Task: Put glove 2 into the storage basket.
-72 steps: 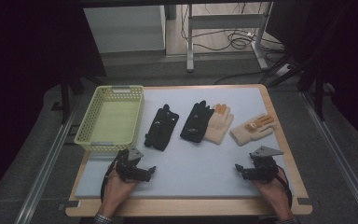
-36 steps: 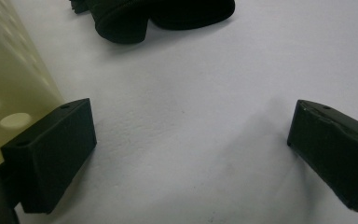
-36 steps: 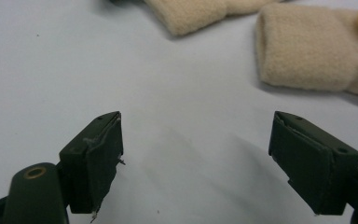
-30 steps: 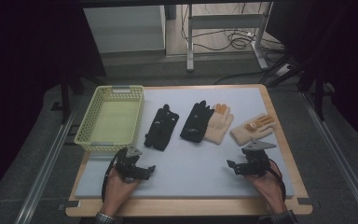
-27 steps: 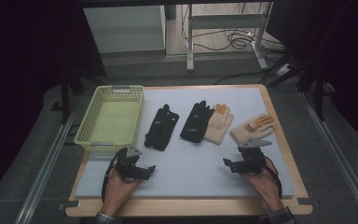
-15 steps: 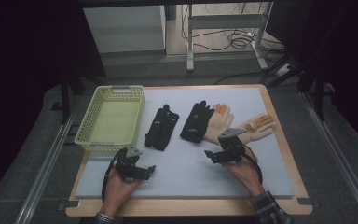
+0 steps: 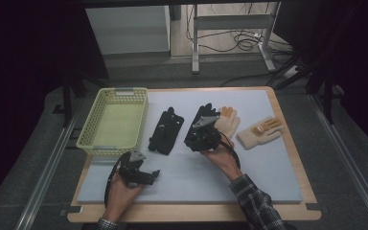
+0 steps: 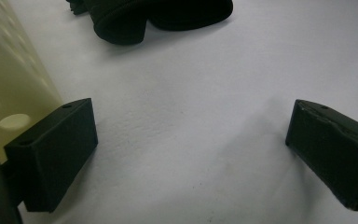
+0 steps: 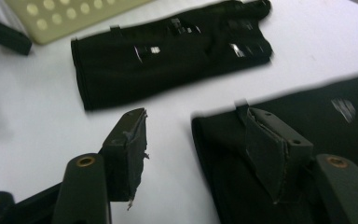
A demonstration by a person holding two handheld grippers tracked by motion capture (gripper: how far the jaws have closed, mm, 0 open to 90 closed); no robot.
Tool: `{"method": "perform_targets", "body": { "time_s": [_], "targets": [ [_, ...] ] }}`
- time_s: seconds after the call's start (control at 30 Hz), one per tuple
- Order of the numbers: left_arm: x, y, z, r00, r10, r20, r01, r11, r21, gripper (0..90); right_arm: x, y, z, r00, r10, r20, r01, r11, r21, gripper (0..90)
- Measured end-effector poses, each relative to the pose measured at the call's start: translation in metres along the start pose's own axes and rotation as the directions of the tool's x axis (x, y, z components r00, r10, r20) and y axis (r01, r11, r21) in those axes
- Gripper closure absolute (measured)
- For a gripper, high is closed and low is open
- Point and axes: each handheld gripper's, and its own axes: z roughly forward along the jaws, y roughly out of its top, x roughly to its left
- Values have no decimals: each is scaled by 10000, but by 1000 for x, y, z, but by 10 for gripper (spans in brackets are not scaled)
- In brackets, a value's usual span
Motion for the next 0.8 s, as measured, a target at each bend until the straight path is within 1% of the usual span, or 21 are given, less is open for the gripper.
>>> {"method": "perform_targets", "body": {
  "time_s": [0.17,0.23,0.27,0.33,0.37,0.47,0.53,0.57,0.6,0.63,0.67,0.7,0.73,0.77,0.8],
  "targets": [
    [0,0,0,10000,-7,5,7,10000,-18,27,4,23,24,9997,-211,-97,212,9997,116,382],
    [0,0,0,10000,-17,21,17,10000,-26,26,5,31,36,9995,-272,-154,274,9995,132,347],
    [0,0,0,10000,-18,17,18,10000,-23,26,6,34,43,9996,-211,-172,214,9996,191,328],
    [0,0,0,10000,-11,33,12,10000,-6,27,6,41,58,9993,-345,-115,348,9991,260,290],
    [0,0,0,10000,2,21,-2,10000,1,26,6,43,65,9993,-361,-70,364,9988,315,271],
    [0,0,0,10000,-23,21,23,10000,-4,26,5,48,82,9998,-207,-64,210,9988,449,246],
    [0,0,0,10000,-23,28,23,10000,3,26,6,50,92,9999,-155,43,153,9983,570,240],
    [0,0,0,10000,-31,34,31,10000,3,26,6,50,97,9995,-251,177,239,9976,648,245],
    [0,0,0,10000,-30,36,30,10000,4,26,7,50,102,9991,-339,263,316,9961,822,258],
    [0,0,0,10000,-30,34,30,10000,8,26,7,49,107,9985,-443,308,407,9934,1068,297],
    [0,0,0,10000,-34,40,34,10000,9,26,6,49,108,9999,-153,58,147,9944,1042,367],
    [0,0,0,10000,-36,33,36,10000,-1,26,4,49,108,9998,126,-121,-113,9942,1070,403],
    [0,0,0,10000,-33,37,33,10000,8,26,4,49,107,9997,235,-117,-221,9939,1078,485],
    [0,0,0,10000,-38,40,38,10000,-10,26,4,49,106,9995,274,-133,-257,9936,1100,593],
    [0,0,0,10000,-36,39,36,10000,10,26,5,50,104,9994,280,-225,-253,9931,1146,680]
  ]
}}
